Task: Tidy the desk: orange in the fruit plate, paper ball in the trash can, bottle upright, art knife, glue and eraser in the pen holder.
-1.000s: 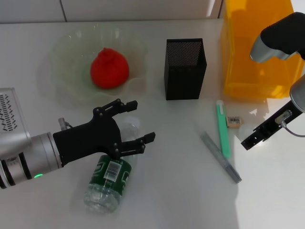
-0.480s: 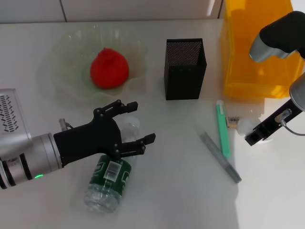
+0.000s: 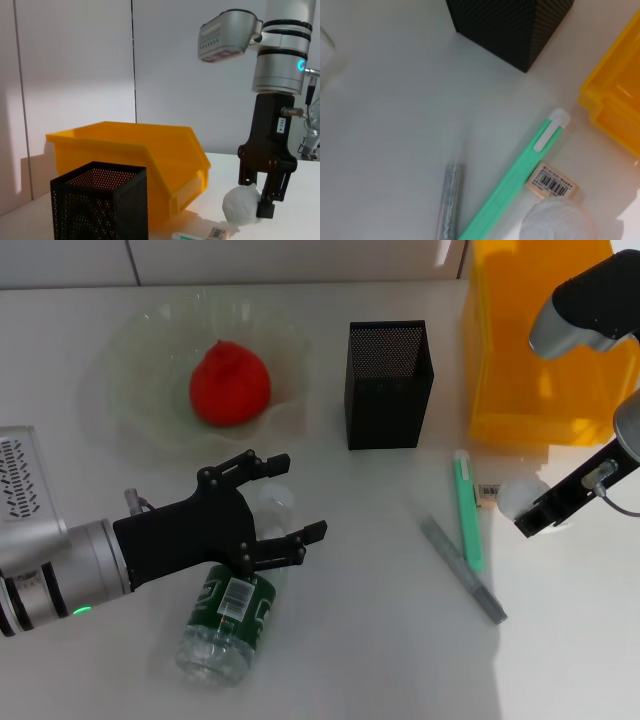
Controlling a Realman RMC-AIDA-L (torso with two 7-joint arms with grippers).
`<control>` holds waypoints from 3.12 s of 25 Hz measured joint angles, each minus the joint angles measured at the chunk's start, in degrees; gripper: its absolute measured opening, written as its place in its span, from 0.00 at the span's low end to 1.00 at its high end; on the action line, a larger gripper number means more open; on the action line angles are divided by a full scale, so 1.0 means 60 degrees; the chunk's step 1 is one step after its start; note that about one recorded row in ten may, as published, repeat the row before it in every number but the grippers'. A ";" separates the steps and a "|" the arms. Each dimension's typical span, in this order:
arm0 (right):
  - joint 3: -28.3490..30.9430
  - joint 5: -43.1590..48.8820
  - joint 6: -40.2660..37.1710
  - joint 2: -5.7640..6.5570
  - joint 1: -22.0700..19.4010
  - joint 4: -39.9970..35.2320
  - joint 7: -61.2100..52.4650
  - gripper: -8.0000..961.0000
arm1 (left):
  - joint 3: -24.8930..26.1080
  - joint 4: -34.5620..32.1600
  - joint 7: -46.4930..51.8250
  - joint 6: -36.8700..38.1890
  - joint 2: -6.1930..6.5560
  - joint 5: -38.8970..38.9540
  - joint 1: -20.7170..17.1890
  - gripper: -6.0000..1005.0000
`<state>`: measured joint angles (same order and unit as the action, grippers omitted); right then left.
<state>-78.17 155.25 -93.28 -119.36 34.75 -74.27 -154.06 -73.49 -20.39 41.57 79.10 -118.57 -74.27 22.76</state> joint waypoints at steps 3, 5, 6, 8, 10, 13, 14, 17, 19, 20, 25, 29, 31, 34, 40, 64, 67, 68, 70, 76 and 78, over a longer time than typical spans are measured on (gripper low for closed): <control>0.0208 -0.0020 -0.0404 -0.0005 -0.0146 -0.0766 -0.0013 0.45 | -0.0009 -0.0039 0.0000 0.0002 0.0000 0.0000 0.0001 0.87; 0.0423 -0.0021 -0.0693 -0.0008 -0.0221 -0.1495 -0.0063 0.45 | -0.0011 -0.0057 0.0001 0.0010 0.0000 0.0000 0.0001 0.87; 0.0553 -0.0019 -0.0832 -0.0001 -0.0242 -0.1902 -0.0105 0.45 | -0.0013 -0.0060 0.0002 0.0026 0.0000 0.0000 0.0003 0.87; 0.0970 0.0009 -0.0937 0.0014 -0.0255 -0.2653 -0.0190 0.46 | -0.0013 -0.0061 0.0006 0.0048 -0.0001 0.0000 0.0010 0.87; 0.1652 0.0046 -0.0831 0.0039 -0.0167 -0.3256 -0.0223 0.46 | -0.0013 -0.0061 0.0007 0.0055 0.0000 0.0000 0.0014 0.87; 0.2475 0.0161 -0.0404 0.0076 0.0116 -0.3543 -0.0206 0.47 | -0.0013 -0.0061 0.0009 0.0060 0.0000 0.0000 0.0014 0.87; 0.2674 0.0467 0.0031 0.0122 0.0283 -0.3391 -0.0160 0.47 | -0.0013 -0.0061 0.0011 0.0071 0.0000 -0.0001 0.0004 0.86; 0.2683 0.0827 0.0584 0.0140 0.0405 -0.3001 -0.0107 0.48 | -0.0015 -0.0060 0.0011 0.0074 0.0000 0.0001 -0.0004 0.86; 0.2673 0.0986 0.1433 0.0124 0.0630 -0.2095 0.0038 0.48 | -0.0074 -0.0059 0.0005 0.0075 0.0000 0.0000 -0.0008 0.86; 0.2673 0.0986 0.1433 0.0124 0.0630 -0.2095 0.0038 0.48 | -0.0101 -0.0058 0.0005 0.0075 0.0000 0.0000 -0.0007 0.86; 0.2464 0.0992 0.2083 0.0053 0.0644 -0.1738 0.0084 0.49 | -0.0138 -0.0083 0.0044 0.0142 0.0001 0.0000 -0.0012 0.86; 0.2437 0.0950 0.2085 0.0048 0.0638 -0.1738 0.0084 0.50 | -0.0086 -0.0106 0.0078 0.0225 0.0001 0.0000 -0.0015 0.86; 0.2458 0.0885 0.2102 0.0047 0.0624 -0.1720 0.0086 0.60 | -0.0082 -0.0112 0.0079 0.0229 0.0000 0.0000 -0.0016 0.86; 0.2563 -0.0139 0.2081 0.0043 0.0317 -0.2074 0.0384 0.74 | -0.0018 -0.0233 0.0093 0.0489 0.0000 0.0055 -0.0114 0.86; 0.2553 -0.3595 0.2204 0.0020 -0.1661 -0.3795 0.2107 0.86 | 0.0306 -0.0503 0.0160 0.1059 -0.0001 0.0086 -0.0406 0.86; 0.5960 -0.8506 -0.1085 0.0064 -0.4753 0.2993 1.3764 0.87 | -0.3060 -1.0445 1.7058 -0.3277 -0.0030 -0.7159 -0.1368 0.86; 0.6250 -0.8165 -0.1087 0.0065 -0.4674 0.3191 1.3847 0.87 | -0.3637 -1.1051 1.8999 -0.3129 -0.0031 -0.8976 -0.0949 0.86; 0.6385 -0.8065 -0.1072 0.0065 -0.4650 0.3291 1.3923 0.87 | -0.3865 -1.1257 1.9636 -0.2987 -0.0047 -0.9640 -0.0753 0.85; 0.6560 -0.8027 -0.1086 0.0078 -0.4627 0.3493 1.4213 0.87 | -0.4114 -1.1408 2.0630 -0.2599 -0.0093 -1.0559 -0.0318 0.85; 0.6874 -0.8038 -0.1119 0.0154 -0.4458 0.4075 1.4743 0.87 | -0.4238 -1.1295 2.0716 -0.2421 -0.0097 -1.0533 -0.0035 0.85; 0.6992 -0.7999 -0.1125 0.0104 -0.4446 0.4078 1.4808 0.87 | -0.4212 -1.1295 2.0687 -0.2311 -0.0083 -1.0518 -0.0131 0.85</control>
<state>-36.22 107.26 -100.03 -118.74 8.07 -49.81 -65.21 -98.76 -88.16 165.69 65.23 -119.06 -137.38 21.98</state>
